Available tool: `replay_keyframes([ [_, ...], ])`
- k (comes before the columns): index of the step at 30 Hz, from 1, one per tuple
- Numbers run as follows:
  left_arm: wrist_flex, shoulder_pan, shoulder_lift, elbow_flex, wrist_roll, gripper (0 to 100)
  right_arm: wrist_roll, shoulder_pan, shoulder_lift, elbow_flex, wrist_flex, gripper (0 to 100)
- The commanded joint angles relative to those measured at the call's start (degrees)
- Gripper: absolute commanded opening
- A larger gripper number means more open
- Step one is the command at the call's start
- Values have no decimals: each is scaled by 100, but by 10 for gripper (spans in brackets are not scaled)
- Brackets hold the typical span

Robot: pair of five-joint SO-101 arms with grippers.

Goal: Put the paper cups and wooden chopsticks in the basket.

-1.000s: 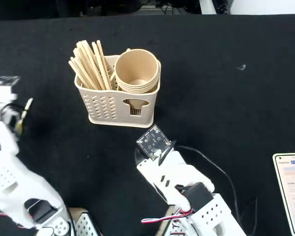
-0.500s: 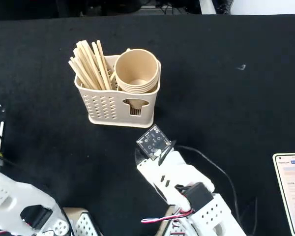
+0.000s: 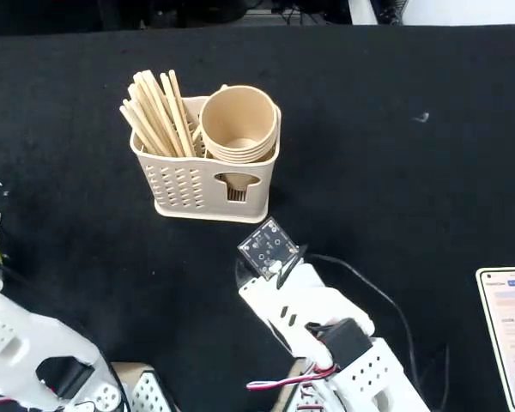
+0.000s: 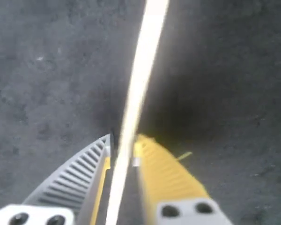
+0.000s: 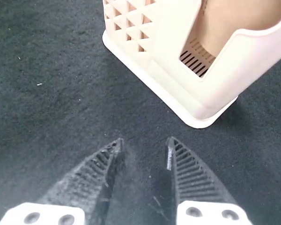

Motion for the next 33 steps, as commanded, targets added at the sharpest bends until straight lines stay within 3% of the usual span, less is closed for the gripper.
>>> replay_keyframes([
  [1, 255, -136, -466, -57, 70, 26, 53, -79, -92, -40, -114, 149],
  [6, 879, -391, -1802, -75, 202, 30, 53, -79, -92, -40, -114, 149],
  [12, 677, 180, -4018, -31, 2013, 30, 53, -79, -92, -48, -114, 149],
  [18, 413, 2185, -6092, -75, 3798, 30, 53, -79, -92, -40, -114, 149],
  [24, -782, 4347, -6822, -84, 5196, 30, 53, -79, -92, -40, -114, 149],
  [33, -3174, 6044, -6593, 497, 5495, 30, 53, -79, -92, -40, -114, 149],
])
